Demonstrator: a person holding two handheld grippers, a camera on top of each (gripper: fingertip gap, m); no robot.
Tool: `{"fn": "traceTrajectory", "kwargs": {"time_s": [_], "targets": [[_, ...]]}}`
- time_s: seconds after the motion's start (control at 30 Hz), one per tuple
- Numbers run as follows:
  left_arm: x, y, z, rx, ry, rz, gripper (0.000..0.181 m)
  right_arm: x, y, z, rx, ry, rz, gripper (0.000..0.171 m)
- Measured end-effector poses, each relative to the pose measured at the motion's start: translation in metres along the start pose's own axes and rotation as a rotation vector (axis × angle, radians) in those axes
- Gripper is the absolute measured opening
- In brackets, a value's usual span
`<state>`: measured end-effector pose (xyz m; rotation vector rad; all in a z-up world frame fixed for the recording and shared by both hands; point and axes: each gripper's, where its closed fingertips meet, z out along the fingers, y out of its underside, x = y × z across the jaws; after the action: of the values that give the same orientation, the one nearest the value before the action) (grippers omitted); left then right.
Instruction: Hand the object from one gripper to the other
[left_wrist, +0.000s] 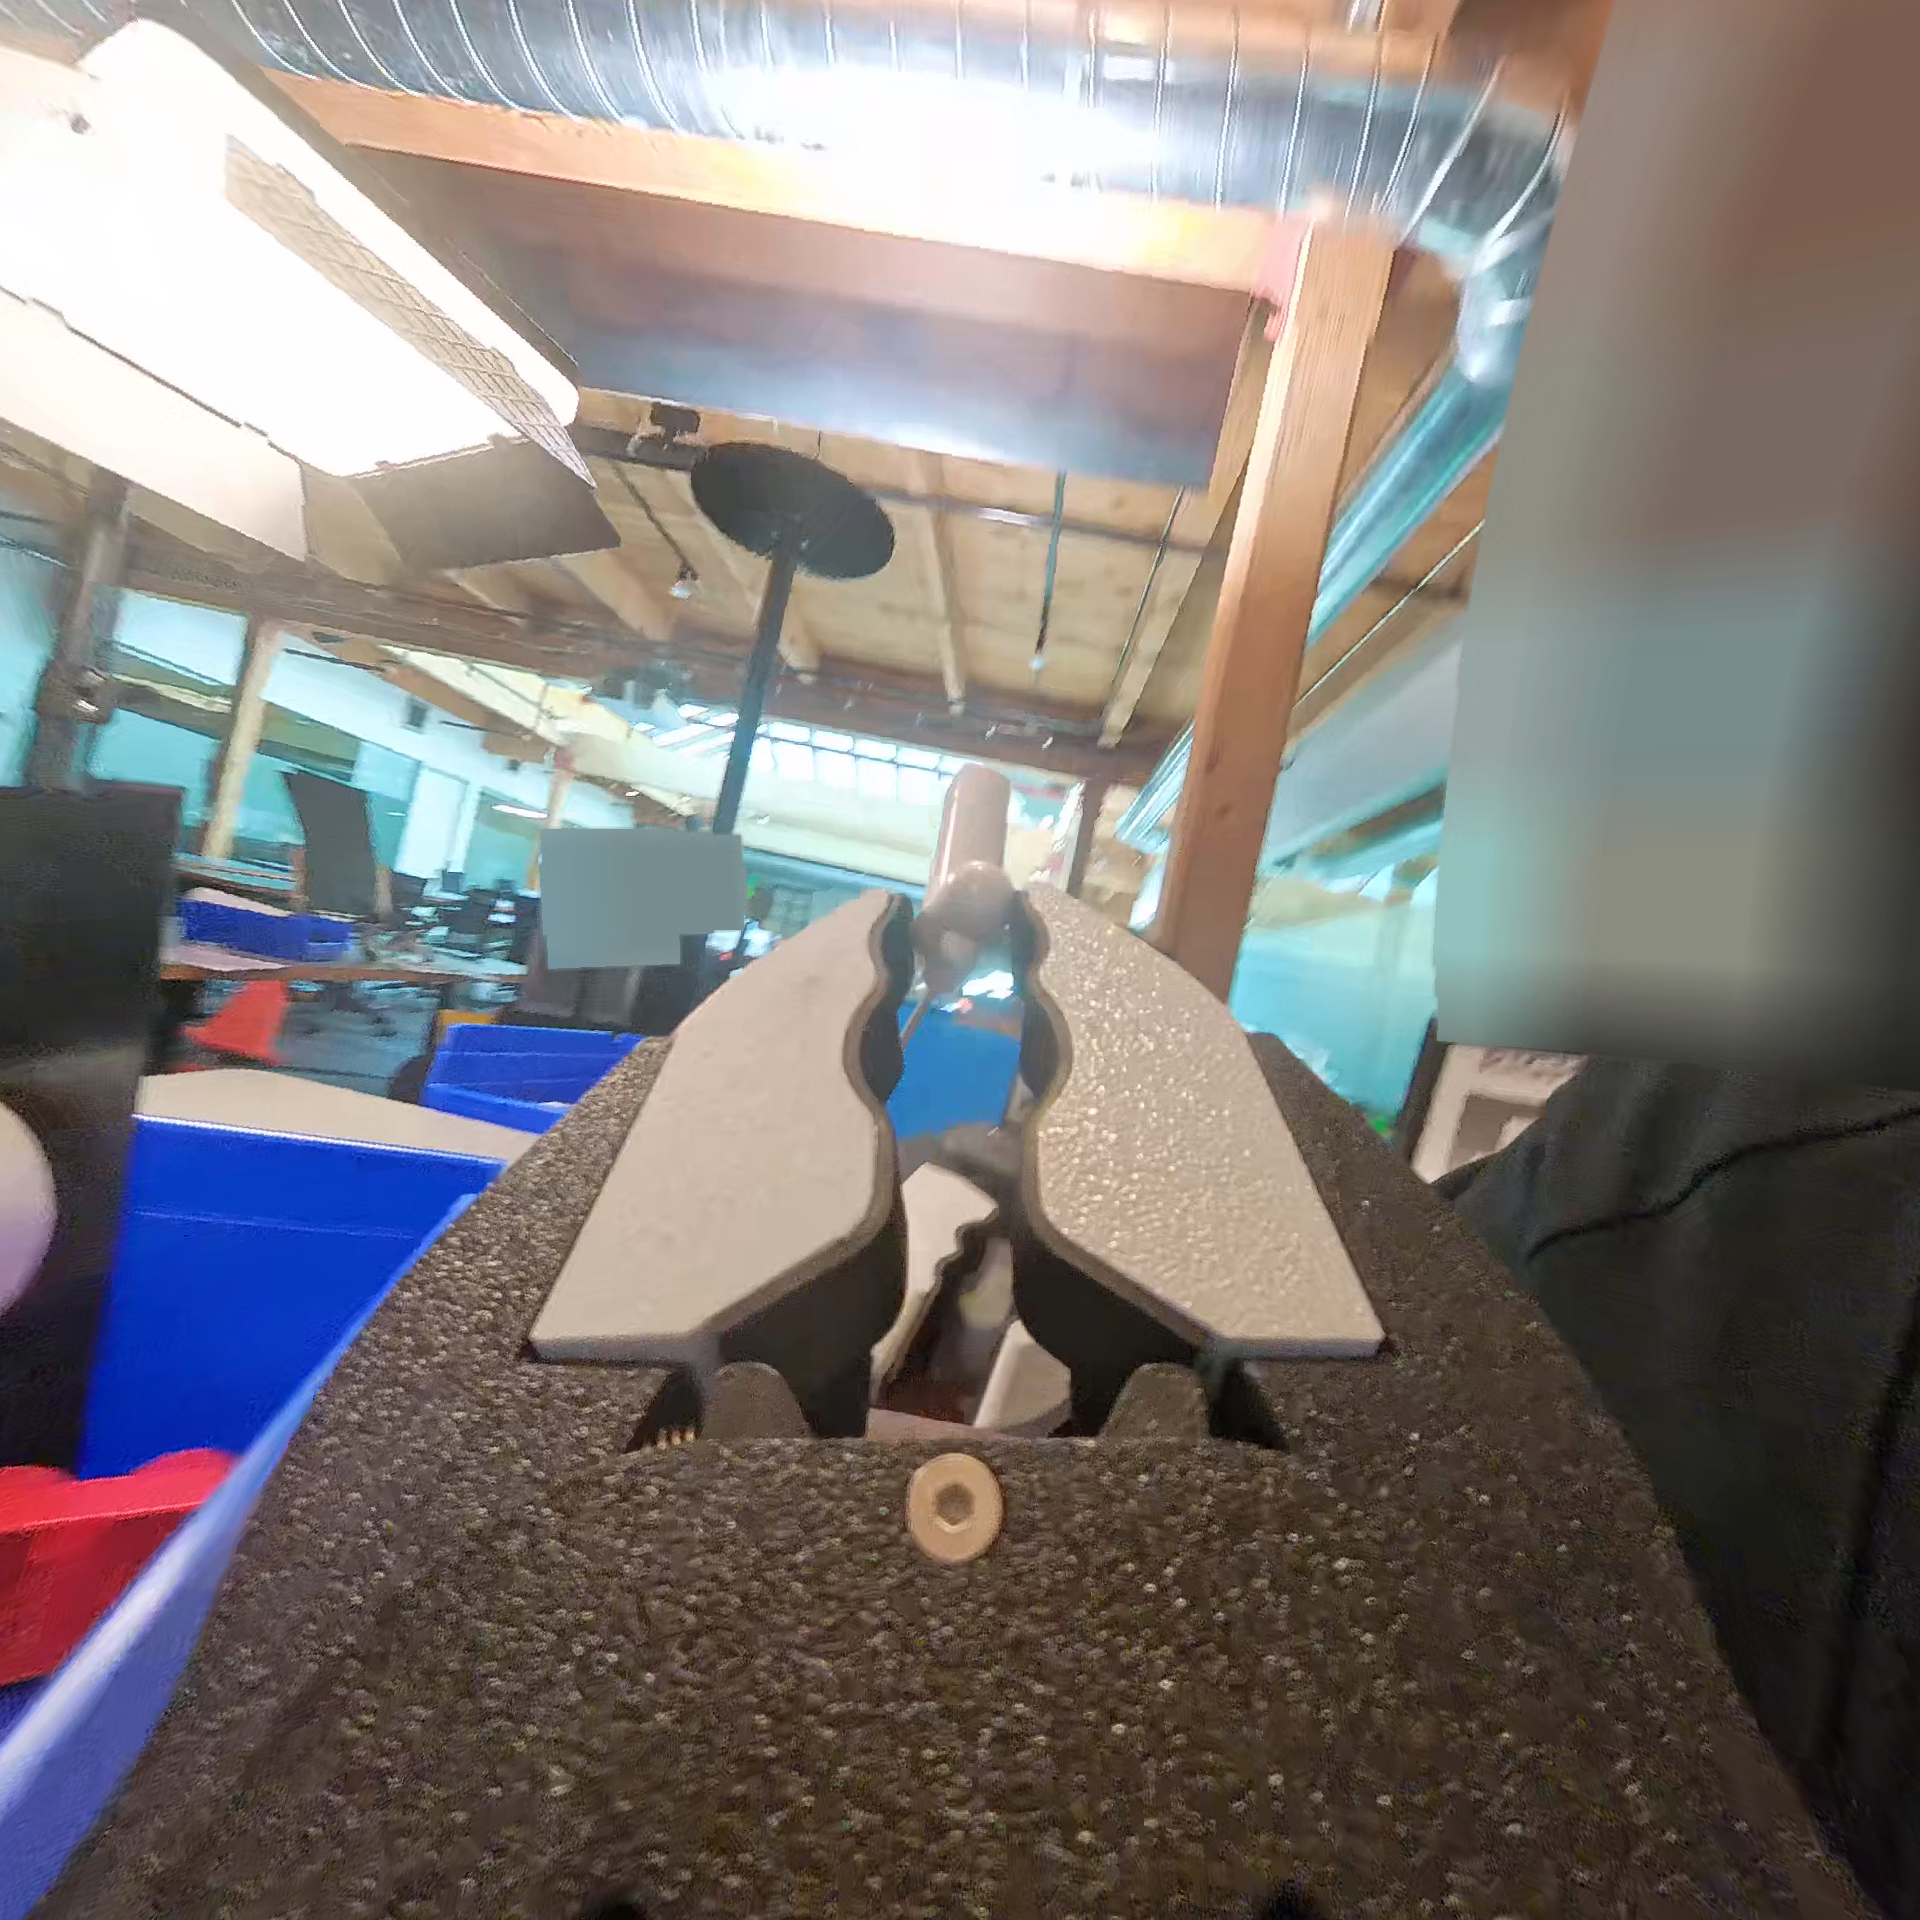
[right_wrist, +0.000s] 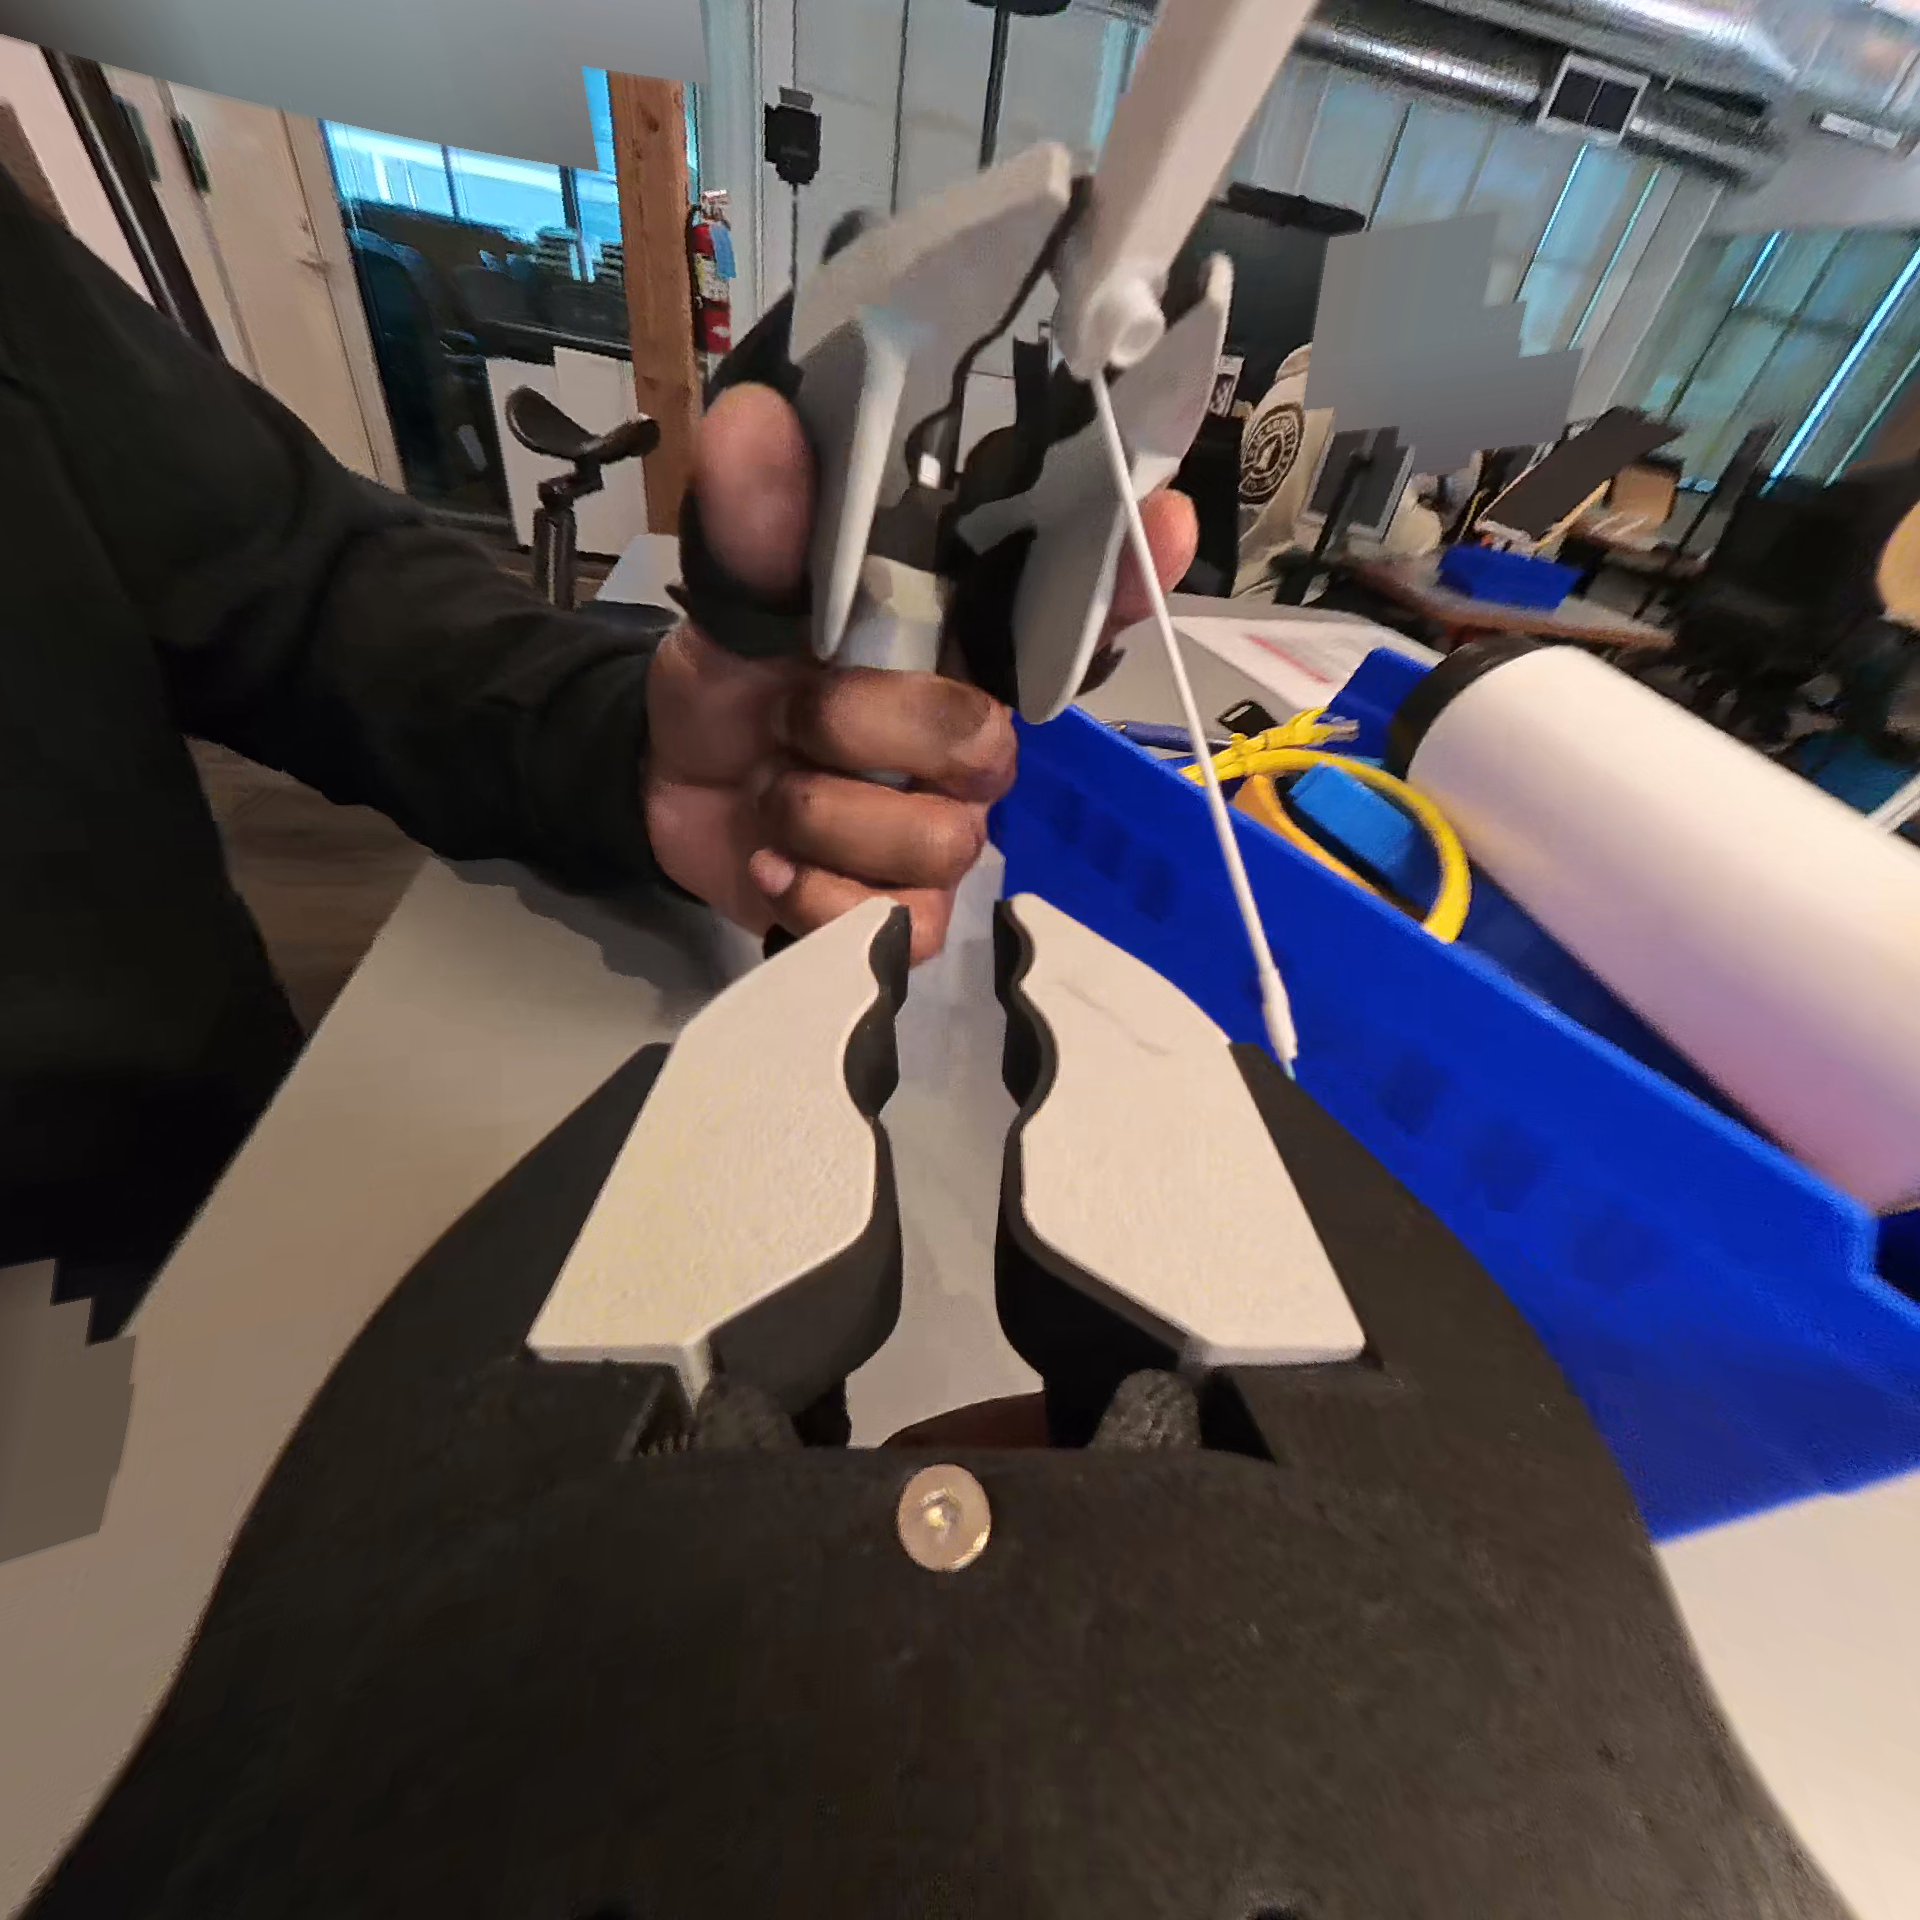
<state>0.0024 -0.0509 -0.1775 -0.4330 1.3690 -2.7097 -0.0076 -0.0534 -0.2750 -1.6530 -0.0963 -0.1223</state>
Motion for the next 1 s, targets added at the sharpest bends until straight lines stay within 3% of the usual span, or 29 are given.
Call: {"fn": "traceTrajectory", "kwargs": {"time_s": [0.23, 0.37, 0.47, 0.67, 1.0], "targets": [[-0.007, -0.007, -0.008, 0.157, 0.07, -0.288, 0.019, 0.025, -0.012, 0.02, 0.193, 0.053, 0.485, 0.03], [-0.011, -0.008, -0.011, 0.204, 0.073, -0.356, 0.019, 0.043, -0.028, 0.012, 0.371, 0.085, 0.592, 0.028], [-0.016, -0.008, -0.013, 0.232, 0.055, -0.4, 0.019, 0.049, -0.038, 0.009, 0.443, 0.104, 0.602, 0.021], [-0.024, -0.003, -0.014, 0.25, 0.01, -0.45, 0.019, 0.039, -0.046, 0.023, 0.447, 0.112, 0.548, 0.018], [-0.027, 0.0, -0.014, 0.232, -0.017, -0.461, 0.019, 0.046, -0.052, 0.015, 0.49, 0.168, 0.496, 0.005]]}}
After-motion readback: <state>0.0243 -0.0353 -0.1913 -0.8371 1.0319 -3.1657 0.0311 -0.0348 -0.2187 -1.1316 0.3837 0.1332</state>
